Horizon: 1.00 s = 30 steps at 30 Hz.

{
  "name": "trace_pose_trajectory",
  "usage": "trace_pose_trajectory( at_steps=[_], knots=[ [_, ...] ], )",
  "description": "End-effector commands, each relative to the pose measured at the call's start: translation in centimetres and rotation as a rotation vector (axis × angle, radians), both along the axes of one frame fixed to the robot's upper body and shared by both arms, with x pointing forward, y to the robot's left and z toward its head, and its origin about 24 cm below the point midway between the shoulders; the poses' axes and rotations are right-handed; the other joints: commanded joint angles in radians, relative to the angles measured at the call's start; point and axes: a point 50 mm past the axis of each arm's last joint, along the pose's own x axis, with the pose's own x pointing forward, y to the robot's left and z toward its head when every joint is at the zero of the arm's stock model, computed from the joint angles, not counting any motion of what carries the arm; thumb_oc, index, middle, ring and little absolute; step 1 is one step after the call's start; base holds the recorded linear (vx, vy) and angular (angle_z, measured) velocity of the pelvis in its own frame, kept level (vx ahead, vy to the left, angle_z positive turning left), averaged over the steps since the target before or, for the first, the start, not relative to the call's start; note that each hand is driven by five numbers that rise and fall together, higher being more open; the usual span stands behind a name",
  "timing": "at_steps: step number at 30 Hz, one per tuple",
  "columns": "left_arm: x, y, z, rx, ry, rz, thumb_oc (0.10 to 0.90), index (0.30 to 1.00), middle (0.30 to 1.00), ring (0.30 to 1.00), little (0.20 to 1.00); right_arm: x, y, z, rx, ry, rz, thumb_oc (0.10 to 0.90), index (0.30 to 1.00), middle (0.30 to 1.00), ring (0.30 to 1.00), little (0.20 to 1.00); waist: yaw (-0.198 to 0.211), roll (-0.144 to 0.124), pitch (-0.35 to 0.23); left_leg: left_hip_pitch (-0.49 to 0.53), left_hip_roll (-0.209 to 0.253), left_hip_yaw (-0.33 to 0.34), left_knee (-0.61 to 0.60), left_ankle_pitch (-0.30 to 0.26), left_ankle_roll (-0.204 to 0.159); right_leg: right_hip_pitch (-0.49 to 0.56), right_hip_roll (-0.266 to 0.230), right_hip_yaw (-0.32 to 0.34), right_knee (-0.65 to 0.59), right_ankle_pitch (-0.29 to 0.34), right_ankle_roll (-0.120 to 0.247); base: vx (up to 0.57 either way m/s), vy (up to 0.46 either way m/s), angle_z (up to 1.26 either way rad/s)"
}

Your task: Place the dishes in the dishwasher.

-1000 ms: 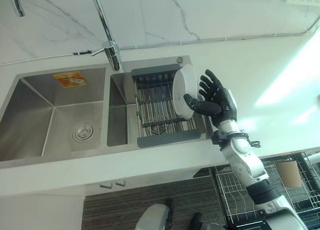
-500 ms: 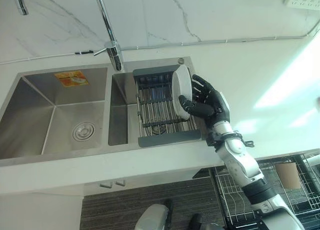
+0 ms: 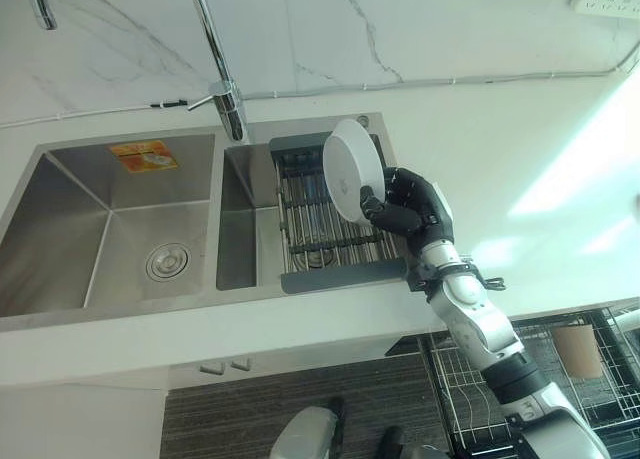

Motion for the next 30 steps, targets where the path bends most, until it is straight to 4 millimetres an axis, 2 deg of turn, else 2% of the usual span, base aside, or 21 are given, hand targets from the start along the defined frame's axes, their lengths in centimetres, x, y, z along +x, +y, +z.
trace_pose_trajectory(
  at_steps=[1,6,7,8,10,12,14,20,23,26,27,30],
  knots=[
    [-3.9,2.3,0.5,0.049,0.143,-0.042,0.800,0.900,0.900,0.900,0.900,0.3,0.3,6.4,0.056,-0.309,-0.019,0.400,0.300,0.300,0.300,0.300,0.016,-0.003,-0.047,0.025,0.081,0.023,-0.015,-0.109,-0.048,0.007,-0.095,0.021,0.020,-0.061,0.102,0.00,0.000,0.00],
    [-3.9,2.3,0.5,0.050,0.137,-0.053,0.800,0.900,0.900,0.900,0.900,-0.4,-0.3,7.4,0.143,-0.385,-0.007,0.400,0.300,0.300,0.300,0.300,0.011,-0.004,-0.049,0.026,0.080,0.021,-0.015,-0.110,-0.046,0.010,-0.089,0.029,0.020,-0.065,0.101,0.00,0.006,0.00],
    [-3.8,2.3,0.5,0.050,0.134,-0.063,0.800,0.900,0.900,0.900,0.900,-1.1,-0.4,8.4,0.223,-0.456,0.019,0.400,0.300,0.300,0.300,0.300,0.007,-0.006,-0.052,0.030,0.080,0.023,-0.015,-0.114,-0.043,0.015,-0.088,0.029,0.020,-0.066,0.102,0.00,0.000,0.00],
    [-3.8,2.3,0.5,0.050,0.134,-0.063,0.800,0.900,0.900,0.900,0.900,-1.1,-0.4,8.4,0.223,-0.456,0.019,0.400,0.300,0.300,0.300,0.300,0.007,-0.006,-0.052,0.030,0.080,0.023,-0.015,-0.114,-0.043,0.015,-0.088,0.029,0.020,-0.066,0.102,-0.02,0.056,-0.01],
    [-3.6,2.2,0.4,0.054,0.130,-0.083,0.800,0.900,0.900,0.900,0.900,-2.1,-0.6,9.7,0.285,-0.551,0.044,0.400,0.300,0.300,0.300,0.300,0.000,-0.007,-0.056,0.037,0.078,0.028,-0.015,-0.119,-0.037,0.022,-0.088,0.030,0.020,-0.064,0.106,-0.02,0.076,-0.03],
    [-2.9,2.3,0.4,0.065,0.118,-0.113,0.800,0.900,0.900,0.900,0.900,-3.5,-1.0,11.6,0.378,-0.659,0.041,0.400,0.300,0.300,0.300,0.300,-0.021,-0.005,-0.060,0.052,0.076,0.041,-0.015,-0.131,-0.019,0.030,-0.083,0.038,0.020,-0.053,0.113,-0.03,0.161,-0.05],
    [-2.7,2.4,0.4,0.072,0.109,-0.119,0.800,0.900,0.900,0.900,0.900,-4.0,-1.3,12.0,0.396,-0.692,0.034,0.400,0.300,0.300,0.300,0.300,-0.028,-0.005,-0.061,0.057,0.075,0.045,-0.015,-0.136,-0.014,0.030,-0.083,0.042,0.020,-0.048,0.115,-0.03,0.140,-0.11],
    [-0.3,2.6,0.5,0.069,0.038,-0.114,0.800,0.900,0.900,0.900,0.900,-6.3,-3.3,14.0,0.374,-0.847,-0.055,0.400,0.300,0.300,0.300,0.300,-0.075,-0.013,-0.066,0.083,0.068,0.086,-0.015,-0.171,0.003,-0.017,-0.096,0.078,0.020,0.027,0.139,-0.04,0.099,-0.37],
    [1.0,2.7,0.7,0.072,0.000,-0.104,0.800,0.900,0.900,0.900,0.900,-7.1,-5.4,14.1,0.375,-0.882,-0.123,0.400,0.300,0.300,0.300,0.300,-0.098,-0.016,-0.070,0.090,0.082,0.111,-0.015,-0.190,0.014,-0.018,-0.079,0.071,0.020,0.073,0.144,-0.04,-0.039,-0.69],
    [1.0,2.7,0.7,0.072,0.000,-0.104,0.800,0.900,0.900,0.900,0.900,-7.1,-5.4,14.1,0.375,-0.882,-0.123,0.400,0.300,0.300,0.300,0.300,-0.097,-0.016,-0.070,0.090,0.082,0.112,-0.015,-0.190,0.014,-0.018,-0.079,0.072,0.020,0.073,0.144,-0.01,-0.060,-0.52],
    [2.1,2.6,0.8,0.061,-0.037,-0.080,0.800,0.900,0.900,0.900,0.900,-7.8,-7.4,13.8,0.388,-0.922,-0.190,0.400,0.300,0.300,0.300,0.300,-0.115,-0.015,-0.077,0.096,0.104,0.137,-0.015,-0.209,0.021,0.028,-0.068,0.054,0.020,0.043,0.139,-0.03,-0.240,-0.32],
    [2.2,2.1,0.7,0.063,-0.033,-0.075,0.800,0.900,0.900,0.900,0.900,-8.3,-8.5,13.5,0.389,-0.941,-0.230,0.400,0.300,0.300,0.300,0.300,-0.115,-0.022,-0.071,0.108,0.123,0.167,-0.015,-0.198,-0.004,0.028,-0.068,0.053,0.020,-0.012,0.130,-0.04,-0.272,-0.26]
  ],
)
